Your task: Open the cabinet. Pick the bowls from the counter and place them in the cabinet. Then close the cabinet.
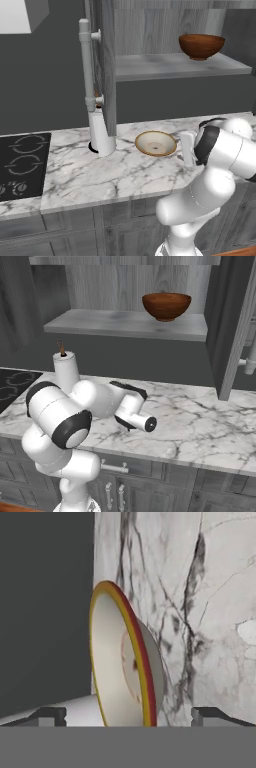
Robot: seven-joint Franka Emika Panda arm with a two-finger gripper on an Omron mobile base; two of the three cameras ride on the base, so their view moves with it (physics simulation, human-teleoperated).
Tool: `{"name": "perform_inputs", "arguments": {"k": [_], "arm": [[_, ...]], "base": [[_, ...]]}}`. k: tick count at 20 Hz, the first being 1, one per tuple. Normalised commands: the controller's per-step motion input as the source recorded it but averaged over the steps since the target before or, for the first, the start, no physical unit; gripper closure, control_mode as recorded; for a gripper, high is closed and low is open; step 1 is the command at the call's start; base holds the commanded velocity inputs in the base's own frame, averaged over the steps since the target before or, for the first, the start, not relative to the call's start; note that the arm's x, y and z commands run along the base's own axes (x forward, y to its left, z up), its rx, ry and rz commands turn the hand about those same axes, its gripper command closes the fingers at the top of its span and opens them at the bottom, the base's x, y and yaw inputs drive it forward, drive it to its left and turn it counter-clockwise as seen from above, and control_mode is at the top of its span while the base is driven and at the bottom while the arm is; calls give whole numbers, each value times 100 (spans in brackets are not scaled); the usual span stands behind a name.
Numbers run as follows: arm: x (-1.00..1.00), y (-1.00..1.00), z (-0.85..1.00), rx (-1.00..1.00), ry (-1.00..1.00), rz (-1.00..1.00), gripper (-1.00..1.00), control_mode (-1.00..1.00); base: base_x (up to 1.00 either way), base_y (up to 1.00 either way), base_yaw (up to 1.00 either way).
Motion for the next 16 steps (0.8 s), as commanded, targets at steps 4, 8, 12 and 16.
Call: {"name": "perform_inputs", "arguments": {"k": [4, 8, 12, 16], "arm": [[13, 21, -23, -1, 0, 0, -100, -100], [14, 12, -27, 0, 0, 0, -100, -100], [4, 0, -37, 0, 0, 0, -100, -100], [9, 6, -42, 0, 0, 0, -100, -100]], "base": [[0, 0, 0], [0, 0, 0], [0, 0, 0], [0, 0, 0]]}}
